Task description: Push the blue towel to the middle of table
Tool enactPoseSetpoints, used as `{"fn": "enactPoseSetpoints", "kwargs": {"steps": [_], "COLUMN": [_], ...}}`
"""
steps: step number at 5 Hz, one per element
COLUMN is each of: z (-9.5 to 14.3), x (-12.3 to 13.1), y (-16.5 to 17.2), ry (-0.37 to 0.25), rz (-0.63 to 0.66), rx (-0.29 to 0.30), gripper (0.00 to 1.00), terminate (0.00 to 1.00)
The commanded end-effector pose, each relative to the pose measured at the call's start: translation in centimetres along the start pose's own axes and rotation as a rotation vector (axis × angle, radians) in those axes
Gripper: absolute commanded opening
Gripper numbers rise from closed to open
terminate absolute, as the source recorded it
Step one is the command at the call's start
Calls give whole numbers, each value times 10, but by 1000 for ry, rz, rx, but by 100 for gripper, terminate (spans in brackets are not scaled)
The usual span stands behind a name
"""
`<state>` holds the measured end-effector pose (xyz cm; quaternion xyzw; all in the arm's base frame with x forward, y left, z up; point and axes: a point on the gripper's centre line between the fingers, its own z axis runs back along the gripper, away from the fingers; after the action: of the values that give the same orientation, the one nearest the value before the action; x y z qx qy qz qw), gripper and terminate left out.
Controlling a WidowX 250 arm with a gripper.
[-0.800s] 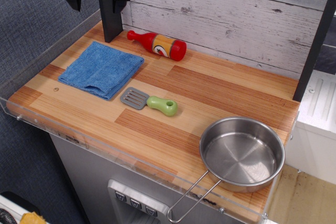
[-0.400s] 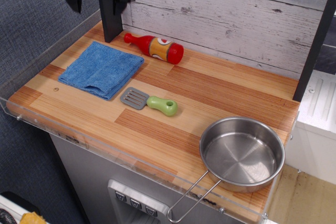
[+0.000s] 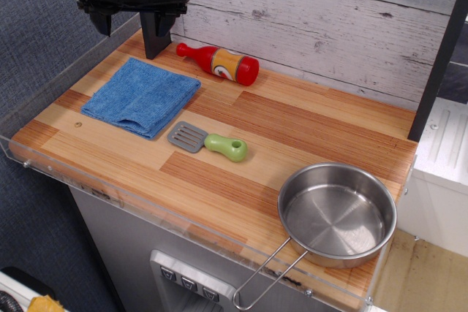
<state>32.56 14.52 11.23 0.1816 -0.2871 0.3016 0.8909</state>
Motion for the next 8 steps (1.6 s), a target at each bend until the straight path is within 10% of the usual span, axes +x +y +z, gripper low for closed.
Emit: {"fn": "enactPoseSetpoints", "kwargs": {"steps": [1, 3, 8], "z": [8, 1, -61], "x": [4, -8, -51], "y": [11, 21, 12], "ry": [58, 271, 437], "rz": [180, 502, 458], "rx": [14, 62, 192], "gripper": [100, 100, 100], "terminate": [0, 0, 0]}}
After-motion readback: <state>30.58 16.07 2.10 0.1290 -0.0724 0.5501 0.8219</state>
